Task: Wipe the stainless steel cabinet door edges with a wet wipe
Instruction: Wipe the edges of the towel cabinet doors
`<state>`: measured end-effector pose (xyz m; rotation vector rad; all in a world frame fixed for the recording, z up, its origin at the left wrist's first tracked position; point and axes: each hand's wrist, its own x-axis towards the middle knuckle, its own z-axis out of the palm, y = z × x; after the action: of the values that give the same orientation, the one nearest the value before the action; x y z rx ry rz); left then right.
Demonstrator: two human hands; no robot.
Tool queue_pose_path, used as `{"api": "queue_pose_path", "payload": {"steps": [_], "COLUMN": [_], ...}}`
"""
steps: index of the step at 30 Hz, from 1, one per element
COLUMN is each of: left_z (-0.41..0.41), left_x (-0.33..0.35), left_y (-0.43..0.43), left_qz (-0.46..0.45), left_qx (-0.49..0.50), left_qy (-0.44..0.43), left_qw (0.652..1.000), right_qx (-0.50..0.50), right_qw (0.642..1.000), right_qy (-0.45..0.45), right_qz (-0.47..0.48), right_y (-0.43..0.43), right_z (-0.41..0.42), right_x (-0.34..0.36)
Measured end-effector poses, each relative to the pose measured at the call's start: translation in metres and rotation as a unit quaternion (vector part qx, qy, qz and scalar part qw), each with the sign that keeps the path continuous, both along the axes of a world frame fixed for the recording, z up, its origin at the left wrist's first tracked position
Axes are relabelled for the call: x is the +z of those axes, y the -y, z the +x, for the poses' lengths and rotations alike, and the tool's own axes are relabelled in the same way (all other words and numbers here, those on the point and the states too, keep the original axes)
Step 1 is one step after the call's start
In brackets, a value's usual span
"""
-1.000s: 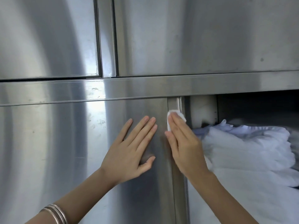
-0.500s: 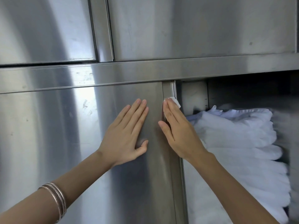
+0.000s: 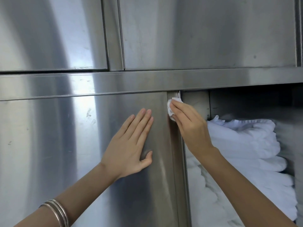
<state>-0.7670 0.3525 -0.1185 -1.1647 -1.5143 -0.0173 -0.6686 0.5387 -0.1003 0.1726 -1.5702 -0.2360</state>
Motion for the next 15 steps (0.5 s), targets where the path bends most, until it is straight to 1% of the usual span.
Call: {"api": "queue_pose_path", "payload": {"steps": [4,7,10,12,15], "left_z": [-0.003,-0.004,-0.004,-0.003,-0.002], "left_x": [-0.001,-0.001,-0.001,-0.001,-0.001], "left_y": [0.001,0.001,0.002,0.003,0.003], "left_qz": [0.007,0.007,0.006,0.004,0.004], "left_qx": [-0.005,-0.007,-0.002,-0.001,0.000], "left_qy": [-0.011,-0.008,-0.013,-0.014,-0.015], "left_qw": [1.000,1.000,1.000,1.000,1.000], "right_qx": [0.008,0.024,0.058,0.057,0.081], "right_qw": [0.999,0.995,0.992,0.993,0.991], "right_qy": [-0.046,-0.090,-0.077,-0.052,-0.056], "right_qz": [0.009,-0.030,-0.086,-0.092,-0.088], "right_y": [0.005,0.015,0.024,0.026,0.024], "right_z": [-0.006,-0.014,-0.013,-0.007,-0.004], "right_x": [0.016,0.023,-0.010,-0.029,-0.005]}}
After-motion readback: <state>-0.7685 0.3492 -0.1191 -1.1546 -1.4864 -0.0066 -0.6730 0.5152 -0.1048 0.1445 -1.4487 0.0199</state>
